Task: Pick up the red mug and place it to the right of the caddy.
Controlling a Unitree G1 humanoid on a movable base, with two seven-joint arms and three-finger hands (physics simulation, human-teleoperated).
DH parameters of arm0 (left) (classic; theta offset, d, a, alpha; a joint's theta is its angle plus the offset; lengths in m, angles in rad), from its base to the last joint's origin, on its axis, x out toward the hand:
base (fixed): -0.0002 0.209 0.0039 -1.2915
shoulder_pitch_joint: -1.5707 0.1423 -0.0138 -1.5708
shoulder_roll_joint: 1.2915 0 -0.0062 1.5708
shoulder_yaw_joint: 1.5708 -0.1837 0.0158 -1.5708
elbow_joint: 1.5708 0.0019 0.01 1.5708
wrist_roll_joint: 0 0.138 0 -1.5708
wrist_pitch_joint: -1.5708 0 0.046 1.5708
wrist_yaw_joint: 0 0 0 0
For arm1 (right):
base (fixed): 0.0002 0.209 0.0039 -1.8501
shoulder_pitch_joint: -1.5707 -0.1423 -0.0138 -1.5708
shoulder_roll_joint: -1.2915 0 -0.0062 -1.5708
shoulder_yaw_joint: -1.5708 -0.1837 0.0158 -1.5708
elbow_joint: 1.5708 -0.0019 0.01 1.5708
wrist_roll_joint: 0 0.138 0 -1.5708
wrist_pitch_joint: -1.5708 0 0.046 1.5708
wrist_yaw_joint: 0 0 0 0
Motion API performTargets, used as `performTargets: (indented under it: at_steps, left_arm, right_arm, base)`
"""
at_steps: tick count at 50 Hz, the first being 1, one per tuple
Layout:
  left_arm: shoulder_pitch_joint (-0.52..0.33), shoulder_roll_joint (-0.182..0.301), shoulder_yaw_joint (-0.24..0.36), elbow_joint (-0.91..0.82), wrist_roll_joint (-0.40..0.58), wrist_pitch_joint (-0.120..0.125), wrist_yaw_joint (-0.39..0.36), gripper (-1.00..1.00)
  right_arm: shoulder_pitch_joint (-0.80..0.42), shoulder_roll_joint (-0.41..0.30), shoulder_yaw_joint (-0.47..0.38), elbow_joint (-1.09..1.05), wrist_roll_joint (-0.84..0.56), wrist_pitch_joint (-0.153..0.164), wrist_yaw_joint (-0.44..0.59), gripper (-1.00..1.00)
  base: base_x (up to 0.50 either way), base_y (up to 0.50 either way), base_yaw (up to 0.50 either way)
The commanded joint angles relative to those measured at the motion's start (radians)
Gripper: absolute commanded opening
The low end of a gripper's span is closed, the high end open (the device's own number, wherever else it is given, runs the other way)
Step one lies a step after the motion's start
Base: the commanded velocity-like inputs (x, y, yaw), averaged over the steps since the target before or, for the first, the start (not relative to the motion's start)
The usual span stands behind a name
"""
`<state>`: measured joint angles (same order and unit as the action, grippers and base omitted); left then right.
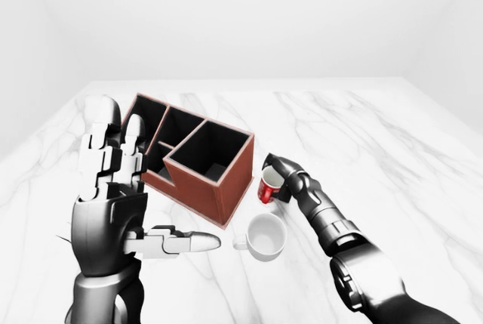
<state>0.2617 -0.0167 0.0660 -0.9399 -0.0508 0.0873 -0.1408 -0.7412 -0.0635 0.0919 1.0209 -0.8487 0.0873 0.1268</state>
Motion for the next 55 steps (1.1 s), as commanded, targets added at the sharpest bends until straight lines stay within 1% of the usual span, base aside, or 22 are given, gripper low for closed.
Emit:
performTargets:
  at_steps: [1,14,23,24,25,26,27,28,29,30,46,55]
  left_arm:
    - [0.000,-0.001,0.005,-0.012,-0.005,0.000,-0.001,1.00]
    - [0.001,-0.003,0.009,-0.015,-0.009,0.000,-0.003,1.00]
    - [0.001,-0.001,0.001,-0.011,-0.003,0.000,0.000,1.00]
    - [0.001,-0.001,0.003,-0.012,-0.004,0.000,-0.001,1.00]
    - [0.004,-0.002,0.004,-0.007,-0.005,0.000,-0.003,1.00]
    - [0.002,-0.002,0.006,-0.008,-0.006,0.000,-0.002,1.00]
    - [0.001,-0.002,0.007,-0.010,-0.007,0.000,-0.002,1.00]
    - [0.000,-0.002,0.007,-0.014,-0.007,0.000,-0.002,1.00]
    - [0.000,-0.001,0.007,-0.018,-0.007,0.000,-0.001,1.00]
    - [0.004,-0.003,0.005,-0.012,-0.006,0.000,-0.003,1.00]
    - [-0.001,-0.001,0.005,-0.007,-0.006,0.000,-0.003,1.00]
    - [-0.001,0.001,-0.014,0.004,0.007,0.000,0.004,1.00]
  right_arm:
    - [-0.013,0.004,0.000,0.039,-0.040,0.000,-0.031,-1.00]
    - [-0.030,0.008,0.000,0.086,-0.035,0.000,-0.047,-1.00]
    - [-0.042,0.008,-0.004,0.117,-0.018,0.000,-0.066,-1.00]
    - [-0.042,0.007,-0.004,0.121,-0.017,0.000,-0.070,-0.94]
    - [-0.044,0.006,-0.004,0.128,-0.016,0.000,-0.074,-0.74]
    - [-0.048,0.004,-0.008,0.132,-0.012,0.000,-0.078,0.18]
    - [-0.048,0.003,-0.008,0.132,-0.010,0.000,-0.077,0.57]
    - [-0.048,0.002,-0.008,0.133,-0.008,0.000,-0.078,0.75]
    - [-0.048,0.001,-0.008,0.136,-0.007,0.000,-0.080,0.83]
    - [-0.044,-0.001,-0.005,0.131,-0.008,0.000,-0.074,1.00]
    - [-0.046,-0.030,-0.012,0.098,-0.001,0.000,-0.048,1.00]
    - [-0.044,-0.091,-0.036,-0.068,-0.027,0.000,0.068,1.00]
  base:
    - [0.00,0.00,0.00]
    - [0.00,0.00,0.00]
    - [0.00,0.00,0.00]
    - [0.00,0.00,0.00]
    - [0.00,0.00,0.00]
    - [0.00,0.00,0.00]
    - [0.00,0.00,0.00]
    - [0.00,0.00,0.00]
    - [0.00,0.00,0.00]
    - [0.00,0.00,0.00]
    - [0.00,0.00,0.00]
    - [0.00,0.00,0.00]
